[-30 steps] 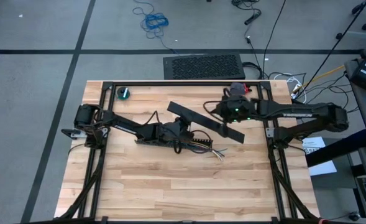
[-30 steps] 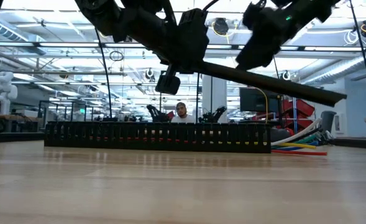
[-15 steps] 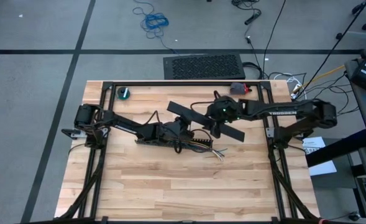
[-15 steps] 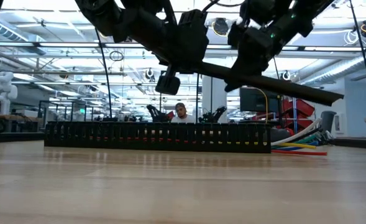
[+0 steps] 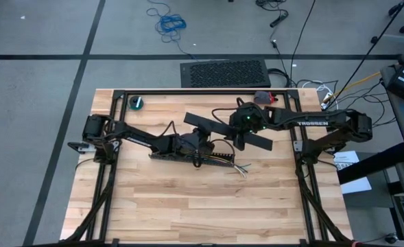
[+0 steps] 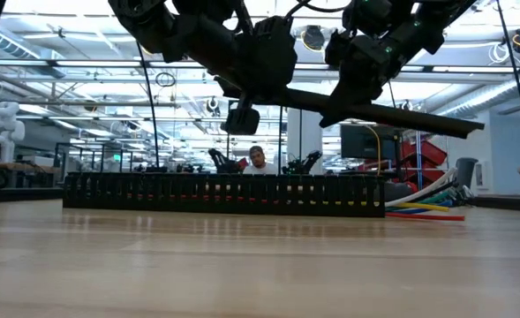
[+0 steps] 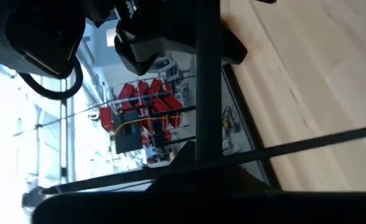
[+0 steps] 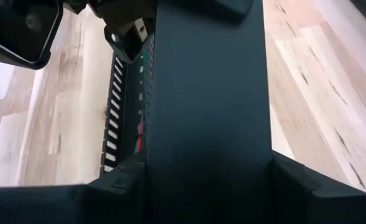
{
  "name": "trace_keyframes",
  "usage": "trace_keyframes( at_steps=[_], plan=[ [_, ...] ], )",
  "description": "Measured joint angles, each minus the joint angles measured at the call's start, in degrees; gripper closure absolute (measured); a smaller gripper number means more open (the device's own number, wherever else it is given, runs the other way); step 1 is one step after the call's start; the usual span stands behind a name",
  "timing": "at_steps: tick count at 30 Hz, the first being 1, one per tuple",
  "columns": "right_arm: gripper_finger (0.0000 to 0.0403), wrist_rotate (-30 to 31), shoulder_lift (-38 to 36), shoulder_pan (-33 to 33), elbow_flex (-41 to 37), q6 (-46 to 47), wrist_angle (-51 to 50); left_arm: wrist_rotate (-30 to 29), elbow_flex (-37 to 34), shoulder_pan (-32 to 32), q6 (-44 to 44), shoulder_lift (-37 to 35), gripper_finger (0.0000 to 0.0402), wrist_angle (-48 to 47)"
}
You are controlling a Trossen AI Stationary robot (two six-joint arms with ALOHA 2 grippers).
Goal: Ziptie cables
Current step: Put the cable duct cover on
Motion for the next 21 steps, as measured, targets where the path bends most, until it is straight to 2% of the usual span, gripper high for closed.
trace_keyframes(
  at_steps=[2, 5, 7, 9, 13, 16, 21],
  plan=[
    [0.0191, -0.1, 0.0, -0.2, 0.0, -0.4, -0.4, -0.1, 0.0, 0.4, -3.0, 0.0, 0.0383, 0.7],
    [0.0191, 2.0, -0.4, -0.8, 0.2, -0.5, -2.2, -4.6, 0.0, 1.4, -9.8, -0.1, 0.0348, 1.5],
    [0.0191, 3.9, -0.4, -1.4, 0.1, -1.2, -4.7, -8.4, -0.1, 2.5, -15.9, -2.0, 0.0321, -3.3],
    [0.0191, 5.7, -0.7, -2.0, 0.1, -1.9, -7.2, -9.4, 0.0, 4.1, -25.2, -5.0, 0.0294, -11.2],
    [0.0191, 6.6, -1.5, -3.2, 0.0, -3.5, -11.6, -6.7, 0.0, 7.1, -46.2, -12.3, 0.0252, -32.9],
    [0.0192, 7.0, -2.6, -3.7, -0.1, -5.0, -14.2, -3.8, 0.0, 8.4, -58.0, -18.2, 0.0237, -45.3],
    [0.0192, 11.2, -5.1, -3.7, -0.1, -6.7, -19.4, 1.8, 0.0, 6.0, -69.3, -27.6, 0.0234, -54.3]
  ],
)
